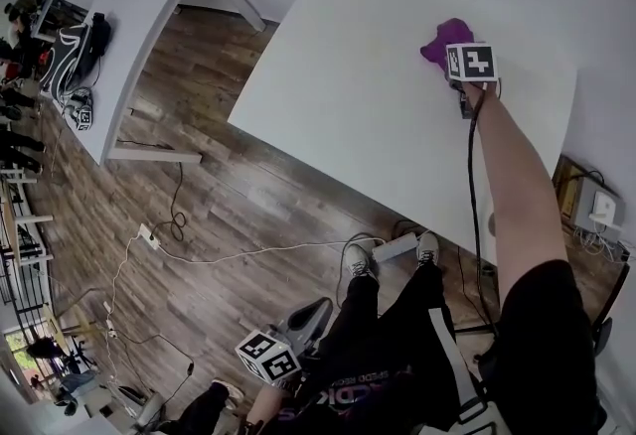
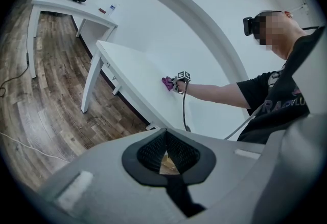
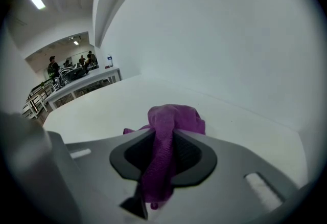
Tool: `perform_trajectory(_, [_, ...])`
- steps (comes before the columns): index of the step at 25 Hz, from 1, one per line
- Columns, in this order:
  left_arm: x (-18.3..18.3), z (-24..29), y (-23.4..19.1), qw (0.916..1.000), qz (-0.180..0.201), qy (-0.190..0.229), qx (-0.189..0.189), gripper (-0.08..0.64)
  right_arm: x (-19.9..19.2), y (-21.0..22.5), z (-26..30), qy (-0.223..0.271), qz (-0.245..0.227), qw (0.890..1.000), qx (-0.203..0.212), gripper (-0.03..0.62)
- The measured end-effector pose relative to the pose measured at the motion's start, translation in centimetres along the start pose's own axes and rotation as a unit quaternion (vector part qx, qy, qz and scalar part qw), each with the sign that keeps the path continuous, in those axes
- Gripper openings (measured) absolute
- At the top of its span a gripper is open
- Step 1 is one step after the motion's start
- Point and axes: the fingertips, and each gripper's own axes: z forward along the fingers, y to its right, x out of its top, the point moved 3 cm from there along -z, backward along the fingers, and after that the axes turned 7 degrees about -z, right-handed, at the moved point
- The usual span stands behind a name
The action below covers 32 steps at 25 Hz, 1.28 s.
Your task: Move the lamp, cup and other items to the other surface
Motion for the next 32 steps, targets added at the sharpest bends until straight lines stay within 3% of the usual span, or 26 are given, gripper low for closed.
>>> perform_trajectory(9, [2.6, 0.0, 1.5, 0.9985, 0.035, 0.012, -0.04, -0.002, 2.6, 0.2, -7.5, 0.105, 0.055, 0.992, 0.036, 0.088])
perform_trajectory(14, [4.4, 0.6, 2.5, 0.9956, 0.059, 0.015, -0.072, -0.002, 3.4, -0.3, -13.9, 0.176, 0.085, 0.978, 0.071, 0.087])
perform_trajectory(19, [6.7, 1.2, 3.8, 0.9897, 0.094, 0.013, -0.106, -0.002, 2.5, -2.8, -21.8, 0.245, 0.128, 0.955, 0.104, 0.087])
perform_trajectory(25, [8.9, 1.7, 5.6, 0.9771, 0.133, 0.003, -0.166, -0.002, -0.8, -7.9, -31.3, 0.295, 0.161, 0.932, 0.133, 0.089])
perform_trajectory(32, [8.6, 2.8, 6.8, 0.9587, 0.162, -0.059, -0.226, -0.002, -5.3, -11.6, -39.5, 0.321, 0.172, 0.925, 0.112, 0.088])
